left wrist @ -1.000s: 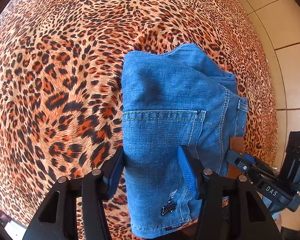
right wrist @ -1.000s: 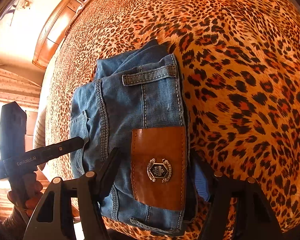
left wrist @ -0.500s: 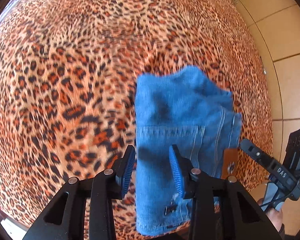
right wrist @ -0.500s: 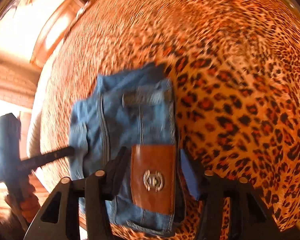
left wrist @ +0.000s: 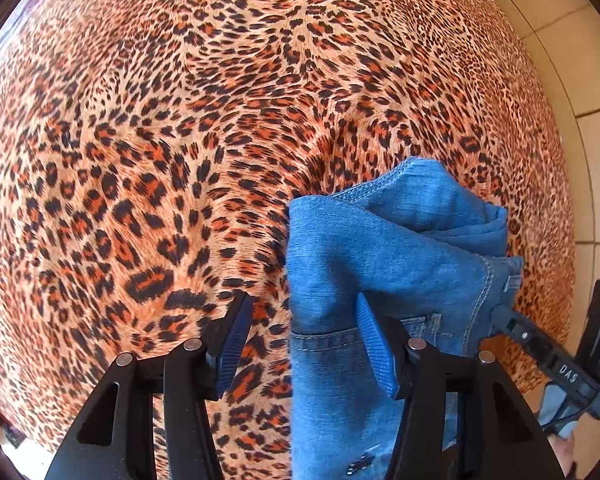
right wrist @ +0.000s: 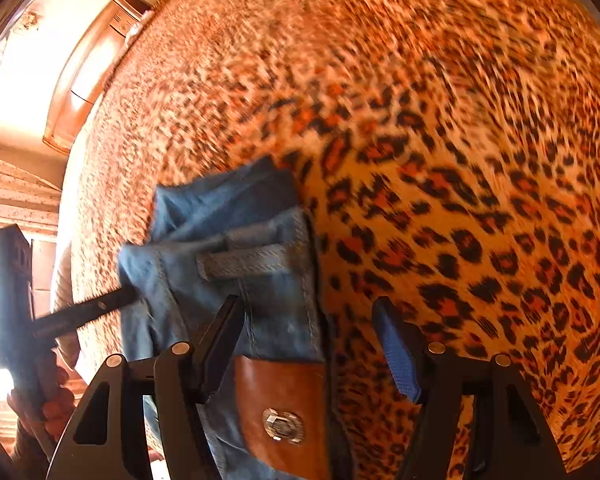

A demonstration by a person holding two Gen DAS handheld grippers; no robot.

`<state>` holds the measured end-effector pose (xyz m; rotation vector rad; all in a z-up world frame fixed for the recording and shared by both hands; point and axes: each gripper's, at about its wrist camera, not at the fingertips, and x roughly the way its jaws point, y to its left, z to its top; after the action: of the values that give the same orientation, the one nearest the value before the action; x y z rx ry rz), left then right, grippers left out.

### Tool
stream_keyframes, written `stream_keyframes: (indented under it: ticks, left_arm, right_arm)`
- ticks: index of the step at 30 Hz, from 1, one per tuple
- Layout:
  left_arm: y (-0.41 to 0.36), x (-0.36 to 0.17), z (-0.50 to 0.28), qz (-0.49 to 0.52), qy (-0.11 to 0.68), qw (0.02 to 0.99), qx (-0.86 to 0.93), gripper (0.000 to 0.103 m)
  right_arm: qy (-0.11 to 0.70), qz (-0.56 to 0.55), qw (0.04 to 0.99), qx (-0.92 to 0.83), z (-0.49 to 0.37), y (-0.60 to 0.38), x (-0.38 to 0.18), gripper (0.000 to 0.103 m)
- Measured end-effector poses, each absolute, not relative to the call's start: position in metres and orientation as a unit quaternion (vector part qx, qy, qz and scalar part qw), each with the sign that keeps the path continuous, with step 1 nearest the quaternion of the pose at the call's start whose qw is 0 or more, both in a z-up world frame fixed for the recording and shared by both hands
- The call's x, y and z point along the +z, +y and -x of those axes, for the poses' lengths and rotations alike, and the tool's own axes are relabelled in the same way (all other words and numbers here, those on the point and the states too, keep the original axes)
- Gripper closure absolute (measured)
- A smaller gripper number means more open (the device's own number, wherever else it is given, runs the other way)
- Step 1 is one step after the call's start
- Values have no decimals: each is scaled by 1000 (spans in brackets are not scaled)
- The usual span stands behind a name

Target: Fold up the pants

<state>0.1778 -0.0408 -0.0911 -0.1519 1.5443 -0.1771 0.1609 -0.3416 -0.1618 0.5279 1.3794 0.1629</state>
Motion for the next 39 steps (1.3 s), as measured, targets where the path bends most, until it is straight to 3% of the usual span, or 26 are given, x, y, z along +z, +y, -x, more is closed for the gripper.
stream_keyframes:
  ticks: [3, 5, 6, 7, 10, 13, 15, 20, 21, 22, 23, 24, 25, 29, 32, 33, 36, 39]
  left_arm:
    - [-45, -90, -182, 88, 695, 708, -85, 52]
    - [-54, -88, -184, 70, 691, 714, -81, 68]
    - [-59, -87, -184, 58, 691, 717, -73, 70]
    - [-61, -85, -184, 50, 691, 718, -65, 78]
    - [-50, -68, -178, 84, 680, 726, -60, 85]
    - [-46, -82, -184, 74, 690, 719, -47, 87]
    - [-48, -89, -188, 73, 697, 713, -42, 85]
    - [-50, -68, -175, 47, 689, 719, -76, 83]
    - [-46, -64, -167, 48, 690, 717, -88, 80]
    - [-41, -62, -156, 54, 691, 714, -99, 67]
    - [-35, -60, -144, 60, 694, 710, -105, 54]
    - [-32, -60, -133, 68, 696, 706, -112, 50]
    - [-29, -62, -122, 76, 698, 702, -120, 48]
    - [-34, -83, -93, 60, 705, 696, -122, 55]
    - [-37, -100, -84, 37, 701, 703, -109, 53]
    - [-36, -99, -84, 41, 700, 705, -107, 53]
    - [-30, -78, -86, 56, 699, 701, -128, 71]
    - [-17, -45, -91, 83, 667, 728, -136, 70]
  right_arm:
    - [608, -239, 753, 83, -163, -346, -155, 36]
    - [597, -216, 767, 94, -170, -338, -148, 55]
    - [602, -191, 770, 93, -176, -330, -147, 73]
    - [607, -167, 771, 92, -180, -323, -147, 76]
    - [590, -152, 786, 102, -180, -316, -128, 91]
    - [590, -150, 788, 94, -180, -325, -128, 94]
    - [618, -151, 767, 80, -183, -328, -148, 93]
    - [612, -186, 763, 91, -163, -343, -144, 80]
    - [610, -211, 756, 108, -152, -353, -139, 71]
    - [608, -232, 750, 120, -141, -359, -137, 56]
    - [609, -241, 745, 124, -128, -366, -136, 49]
    - [613, -244, 740, 129, -113, -374, -135, 40]
    - [618, -246, 735, 130, -99, -376, -138, 40]
    - [633, -266, 715, 133, -65, -374, -155, 40]
    - [625, -180, 750, 121, -47, -364, -160, 41]
    - [625, -152, 755, 125, -43, -359, -163, 43]
    - [629, -159, 750, 125, -42, -361, -150, 42]
    - [582, -221, 773, 119, -51, -376, -122, 40]
